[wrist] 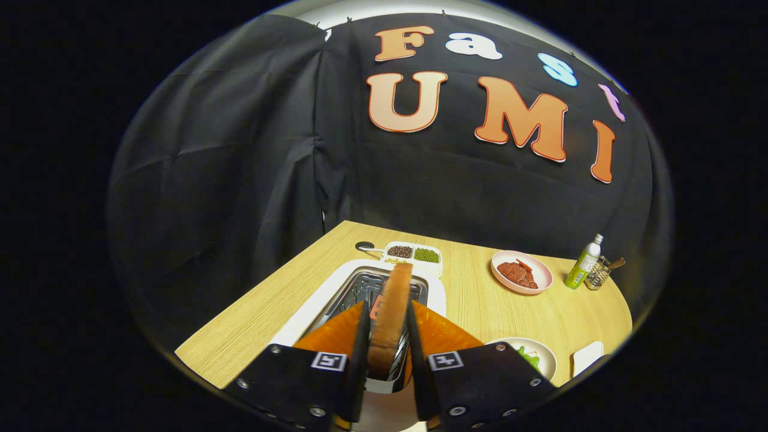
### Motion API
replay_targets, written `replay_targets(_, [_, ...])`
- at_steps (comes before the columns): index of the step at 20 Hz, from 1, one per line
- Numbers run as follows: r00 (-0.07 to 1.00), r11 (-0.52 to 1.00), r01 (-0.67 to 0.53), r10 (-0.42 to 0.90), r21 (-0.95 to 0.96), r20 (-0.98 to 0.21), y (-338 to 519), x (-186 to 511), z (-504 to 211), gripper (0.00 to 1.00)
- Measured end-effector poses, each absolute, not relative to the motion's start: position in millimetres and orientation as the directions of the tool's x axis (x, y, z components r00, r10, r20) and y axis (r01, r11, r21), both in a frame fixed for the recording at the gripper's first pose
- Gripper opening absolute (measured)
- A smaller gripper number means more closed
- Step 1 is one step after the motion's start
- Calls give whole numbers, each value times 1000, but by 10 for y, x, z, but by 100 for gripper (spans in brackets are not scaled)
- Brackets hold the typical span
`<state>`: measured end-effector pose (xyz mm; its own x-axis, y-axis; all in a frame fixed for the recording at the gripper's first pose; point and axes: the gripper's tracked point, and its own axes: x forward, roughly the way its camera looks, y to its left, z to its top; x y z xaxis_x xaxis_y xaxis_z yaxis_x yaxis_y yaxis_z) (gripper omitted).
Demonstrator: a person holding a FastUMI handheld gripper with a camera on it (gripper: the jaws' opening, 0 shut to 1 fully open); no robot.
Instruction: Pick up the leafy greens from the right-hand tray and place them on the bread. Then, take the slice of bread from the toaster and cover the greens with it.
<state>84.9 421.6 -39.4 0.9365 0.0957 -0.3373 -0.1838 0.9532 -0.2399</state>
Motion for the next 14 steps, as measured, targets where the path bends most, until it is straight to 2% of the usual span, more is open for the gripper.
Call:
replay_targets(1, [937,955,-182,97,-234,-334,4211,872,-383,20])
replay_targets(5, [937,956,-188,105,-226,-334,4207,846,-344,12])
replay_targets(14, [947,957,-235,186,-172,-263,4218,707,124,11])
